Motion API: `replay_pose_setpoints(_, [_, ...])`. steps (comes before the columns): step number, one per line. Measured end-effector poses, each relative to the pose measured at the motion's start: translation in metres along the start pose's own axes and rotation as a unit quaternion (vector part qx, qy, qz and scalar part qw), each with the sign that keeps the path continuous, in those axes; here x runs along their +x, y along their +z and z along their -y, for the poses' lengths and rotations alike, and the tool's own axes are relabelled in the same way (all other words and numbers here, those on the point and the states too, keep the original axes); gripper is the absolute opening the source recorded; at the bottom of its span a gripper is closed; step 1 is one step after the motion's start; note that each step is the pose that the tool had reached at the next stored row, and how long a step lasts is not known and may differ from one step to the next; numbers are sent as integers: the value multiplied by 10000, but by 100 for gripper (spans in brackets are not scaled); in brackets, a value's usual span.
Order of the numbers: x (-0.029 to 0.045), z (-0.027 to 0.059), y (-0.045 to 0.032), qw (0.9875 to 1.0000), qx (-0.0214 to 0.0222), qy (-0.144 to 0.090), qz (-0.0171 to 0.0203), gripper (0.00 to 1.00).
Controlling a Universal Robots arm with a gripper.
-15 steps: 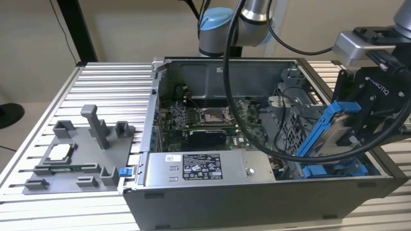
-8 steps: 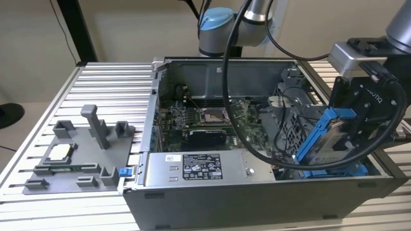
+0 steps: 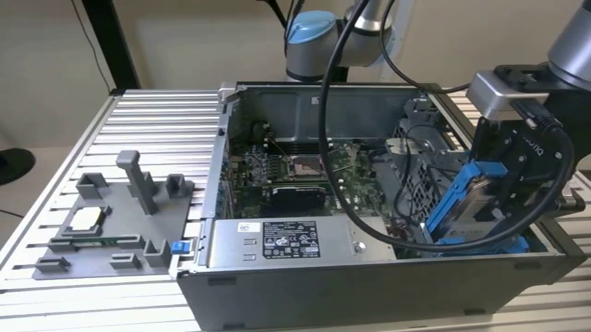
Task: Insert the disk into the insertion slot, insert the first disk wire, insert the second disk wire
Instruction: 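Insert the disk into the insertion slot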
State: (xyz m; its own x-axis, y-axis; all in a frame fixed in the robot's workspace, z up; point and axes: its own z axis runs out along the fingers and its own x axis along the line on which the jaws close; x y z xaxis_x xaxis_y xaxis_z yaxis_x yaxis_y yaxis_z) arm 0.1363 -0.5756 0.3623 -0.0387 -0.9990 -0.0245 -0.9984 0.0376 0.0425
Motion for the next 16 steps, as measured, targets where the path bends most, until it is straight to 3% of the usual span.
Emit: replay_pose_setpoints(16, [0, 1, 14, 10000, -5, 0, -1, 0])
